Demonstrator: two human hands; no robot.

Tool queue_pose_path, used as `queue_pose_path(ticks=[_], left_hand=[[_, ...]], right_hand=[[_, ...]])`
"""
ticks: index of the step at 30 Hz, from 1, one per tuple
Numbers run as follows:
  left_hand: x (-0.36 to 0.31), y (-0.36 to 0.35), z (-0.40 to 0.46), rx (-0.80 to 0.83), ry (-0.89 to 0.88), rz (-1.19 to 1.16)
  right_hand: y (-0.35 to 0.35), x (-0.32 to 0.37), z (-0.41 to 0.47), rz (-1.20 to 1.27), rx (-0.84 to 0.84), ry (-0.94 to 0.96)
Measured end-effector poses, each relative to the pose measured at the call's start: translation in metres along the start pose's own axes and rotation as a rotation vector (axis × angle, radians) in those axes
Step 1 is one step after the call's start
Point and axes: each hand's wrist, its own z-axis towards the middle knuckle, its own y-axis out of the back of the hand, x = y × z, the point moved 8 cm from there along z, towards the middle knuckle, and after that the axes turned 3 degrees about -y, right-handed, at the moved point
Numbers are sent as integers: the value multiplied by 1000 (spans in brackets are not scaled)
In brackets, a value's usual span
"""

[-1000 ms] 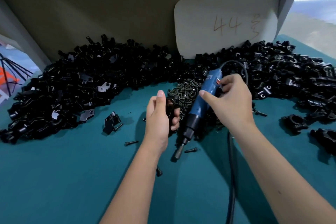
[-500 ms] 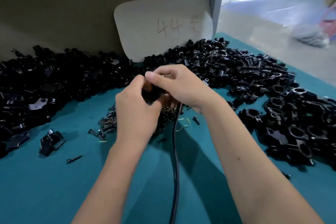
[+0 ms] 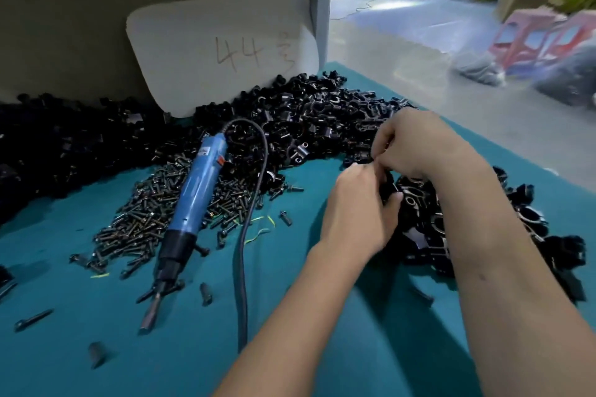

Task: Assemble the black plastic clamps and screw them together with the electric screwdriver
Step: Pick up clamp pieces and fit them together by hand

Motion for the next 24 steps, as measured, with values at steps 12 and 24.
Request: queue_pose_path(ticks=[12, 24], left_hand=[[62, 50, -13, -425, 416, -420], [65, 74, -15, -332, 351, -363]], right_hand=[[-58, 21, 41, -192, 132, -68], [-15, 58, 39, 140, -141, 87]])
